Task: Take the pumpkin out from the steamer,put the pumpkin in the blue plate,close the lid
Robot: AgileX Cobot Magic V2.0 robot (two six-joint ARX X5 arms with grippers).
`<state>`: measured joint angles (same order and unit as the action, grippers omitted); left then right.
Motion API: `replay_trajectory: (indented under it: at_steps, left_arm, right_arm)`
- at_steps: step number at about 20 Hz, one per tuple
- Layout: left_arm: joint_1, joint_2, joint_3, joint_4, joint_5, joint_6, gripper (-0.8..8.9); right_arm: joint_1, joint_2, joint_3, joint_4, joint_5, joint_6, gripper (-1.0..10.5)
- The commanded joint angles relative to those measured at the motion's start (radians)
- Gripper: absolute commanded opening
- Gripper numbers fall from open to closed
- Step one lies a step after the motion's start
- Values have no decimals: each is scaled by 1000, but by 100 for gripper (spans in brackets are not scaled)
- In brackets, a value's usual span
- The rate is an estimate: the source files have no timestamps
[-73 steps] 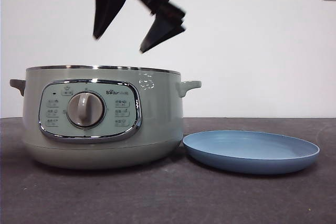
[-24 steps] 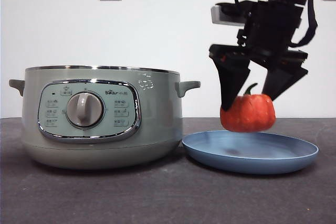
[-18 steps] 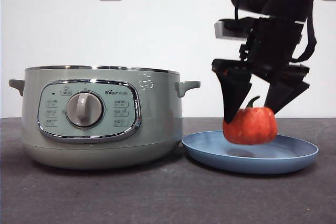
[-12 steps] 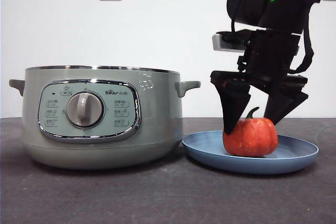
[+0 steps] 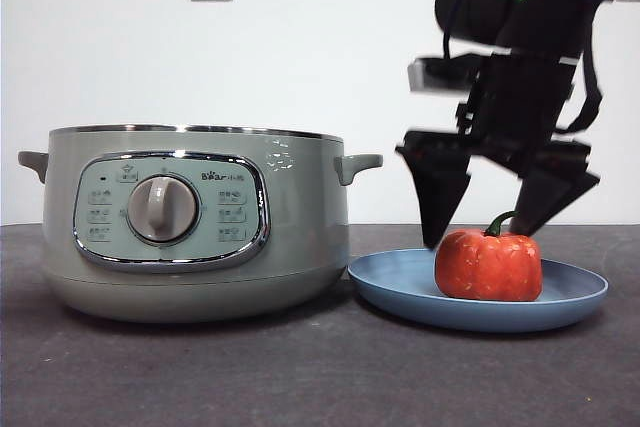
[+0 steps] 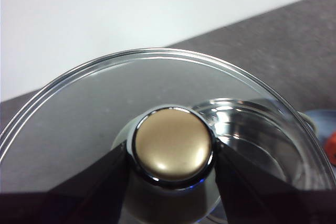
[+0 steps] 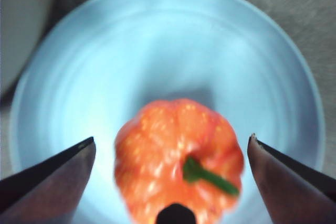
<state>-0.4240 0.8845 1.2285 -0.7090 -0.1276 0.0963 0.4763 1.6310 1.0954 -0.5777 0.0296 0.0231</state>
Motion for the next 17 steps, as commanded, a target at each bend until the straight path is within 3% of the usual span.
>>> replay_trajectory:
  at_steps: [1,17]
  left_arm:
    - [-1,34,3,60,34,8,-9]
    - [-4,477,3,215,293,-27,-9]
  right_arm:
    - [0,-76,-7,-22,2,11,477]
    - [-6,-674,-7,-115,35,18,473]
